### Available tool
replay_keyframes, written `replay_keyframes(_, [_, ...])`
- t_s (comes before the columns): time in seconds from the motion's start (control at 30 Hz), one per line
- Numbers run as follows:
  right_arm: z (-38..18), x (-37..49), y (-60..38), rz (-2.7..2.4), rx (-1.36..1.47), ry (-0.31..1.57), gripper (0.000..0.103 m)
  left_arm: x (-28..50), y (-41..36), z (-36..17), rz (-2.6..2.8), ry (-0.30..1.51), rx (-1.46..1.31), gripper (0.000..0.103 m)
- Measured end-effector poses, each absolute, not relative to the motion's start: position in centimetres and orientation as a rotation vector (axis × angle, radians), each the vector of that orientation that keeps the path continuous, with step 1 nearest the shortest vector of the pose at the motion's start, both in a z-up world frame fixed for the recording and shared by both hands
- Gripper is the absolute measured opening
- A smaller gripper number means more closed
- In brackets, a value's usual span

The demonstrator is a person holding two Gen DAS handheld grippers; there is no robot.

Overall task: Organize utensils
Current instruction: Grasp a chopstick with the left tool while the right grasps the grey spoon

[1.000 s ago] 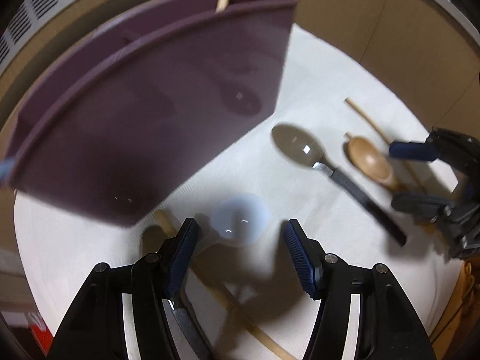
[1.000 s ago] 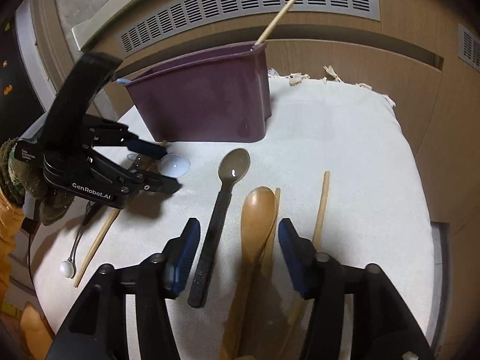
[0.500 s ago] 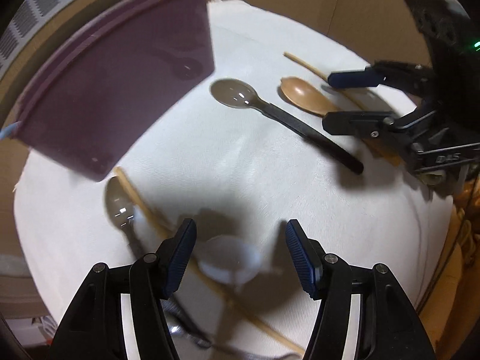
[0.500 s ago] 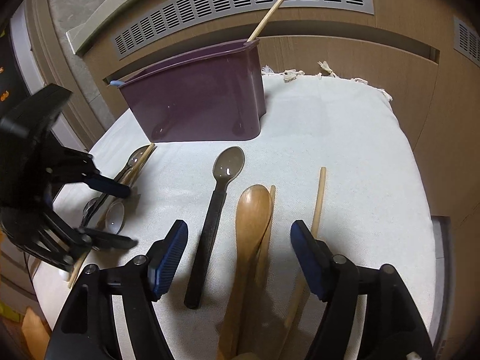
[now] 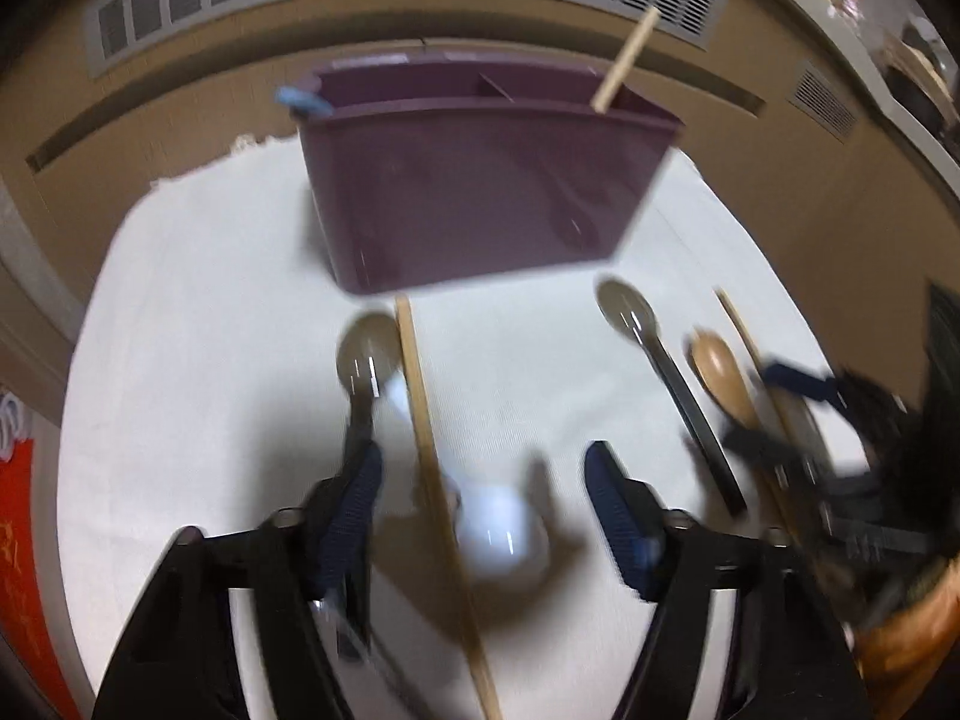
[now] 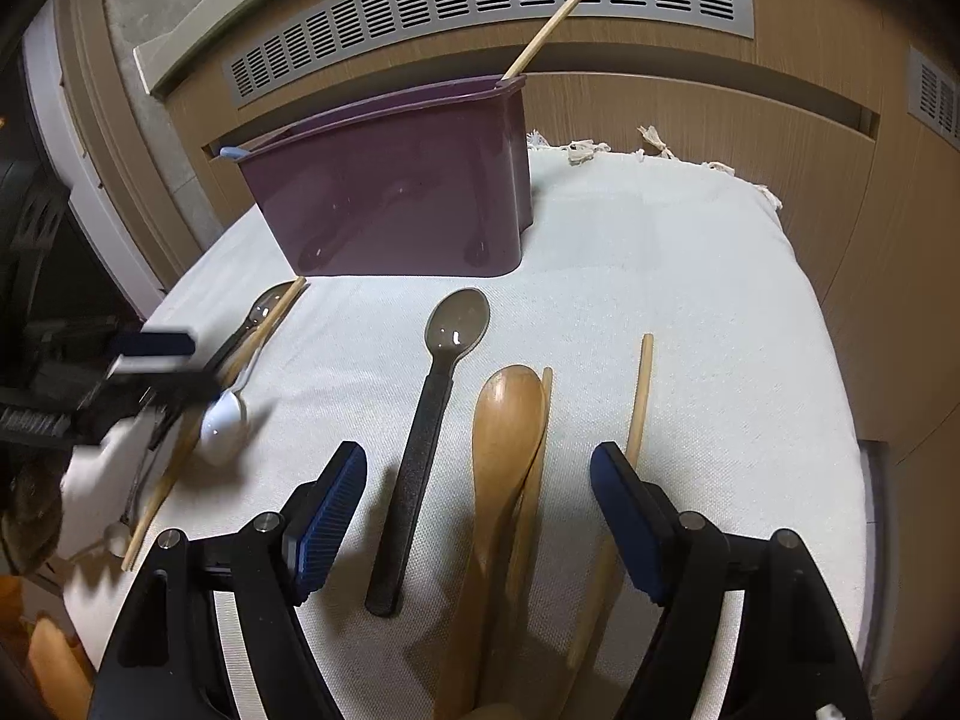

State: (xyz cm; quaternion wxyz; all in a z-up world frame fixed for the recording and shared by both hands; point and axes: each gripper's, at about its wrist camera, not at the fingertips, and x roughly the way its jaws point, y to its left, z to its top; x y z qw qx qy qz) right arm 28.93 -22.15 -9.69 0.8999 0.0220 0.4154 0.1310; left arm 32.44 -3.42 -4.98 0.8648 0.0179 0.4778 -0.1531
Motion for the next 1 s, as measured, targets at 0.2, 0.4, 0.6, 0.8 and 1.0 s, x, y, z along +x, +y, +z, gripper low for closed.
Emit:
replay_keyframes(0.2, [-9.5,28.4,-21.8,0.261,0.016,0.83,0.074,36.3,-4.4,-6.9,-0.238,1.046,0.083,0.03])
replay_keyframes(0.4, [-9.4,28.2,-21.6,0.246,-0.013,0.818,0.08,36.4,-5.5,-8.5,-0.231,0.985,0.106,0.008])
replay_keyframes(0.6, [-7.6,27.9,-20.9,0.165,-0.103,0.744,0.101,32.3,-2.3,-5.2,-0.256,0.83,-0.031,0.008])
replay_keyframes(0.8, [-6.1,31.1,-19.0,0.233,-0.109,0.798,0.103,29.2,0.8,-2.0,-0.295,0.697,-0.165,0.007])
replay_keyframes(1.0, [-8.1,35.7,-15.6,0.22,-0.172,0.915,0.071,26.6,3.2,0.0,-0.338,0.602,-0.246,0.007])
